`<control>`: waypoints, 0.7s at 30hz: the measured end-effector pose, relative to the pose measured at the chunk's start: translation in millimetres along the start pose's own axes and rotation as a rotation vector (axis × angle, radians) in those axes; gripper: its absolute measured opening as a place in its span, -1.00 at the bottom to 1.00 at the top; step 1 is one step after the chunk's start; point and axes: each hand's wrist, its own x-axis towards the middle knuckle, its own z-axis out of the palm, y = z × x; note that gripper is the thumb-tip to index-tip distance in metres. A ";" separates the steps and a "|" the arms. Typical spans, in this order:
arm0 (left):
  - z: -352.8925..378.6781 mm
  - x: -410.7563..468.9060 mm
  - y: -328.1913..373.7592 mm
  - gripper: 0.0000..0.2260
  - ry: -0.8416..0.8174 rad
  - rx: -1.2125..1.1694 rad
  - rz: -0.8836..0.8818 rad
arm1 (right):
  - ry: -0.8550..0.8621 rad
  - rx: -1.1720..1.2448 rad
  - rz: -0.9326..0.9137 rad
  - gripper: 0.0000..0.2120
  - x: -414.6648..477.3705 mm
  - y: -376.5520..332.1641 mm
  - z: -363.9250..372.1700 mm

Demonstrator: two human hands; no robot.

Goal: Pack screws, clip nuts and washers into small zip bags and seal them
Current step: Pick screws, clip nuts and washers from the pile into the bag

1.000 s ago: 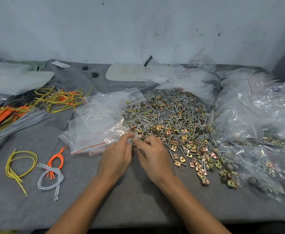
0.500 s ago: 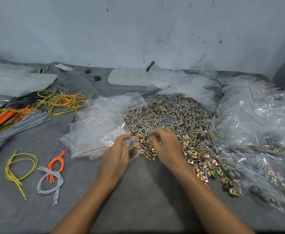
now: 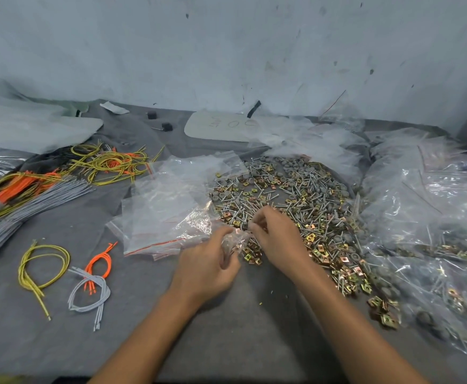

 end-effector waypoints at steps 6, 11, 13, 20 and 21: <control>-7.9 4.6 -12.2 -0.79 0.435 -0.432 -0.527 | 0.067 0.272 0.061 -0.88 -55.2 -12.0 -3.9; -8.3 5.8 -10.9 -0.79 0.463 -0.434 -0.553 | -0.077 0.038 -0.018 -0.90 -61.1 -9.7 5.3; -6.6 4.2 -8.6 -0.84 0.371 -0.348 -0.440 | -0.057 0.005 -0.021 -0.94 -55.4 -12.7 14.3; -6.0 1.8 1.8 -0.69 0.002 -0.097 -0.132 | 0.071 -0.032 -0.011 -0.93 -41.1 -16.0 36.5; -6.6 2.2 1.3 -0.67 -0.007 -0.107 -0.148 | 0.084 -0.046 -0.015 -0.93 -40.5 -15.9 37.9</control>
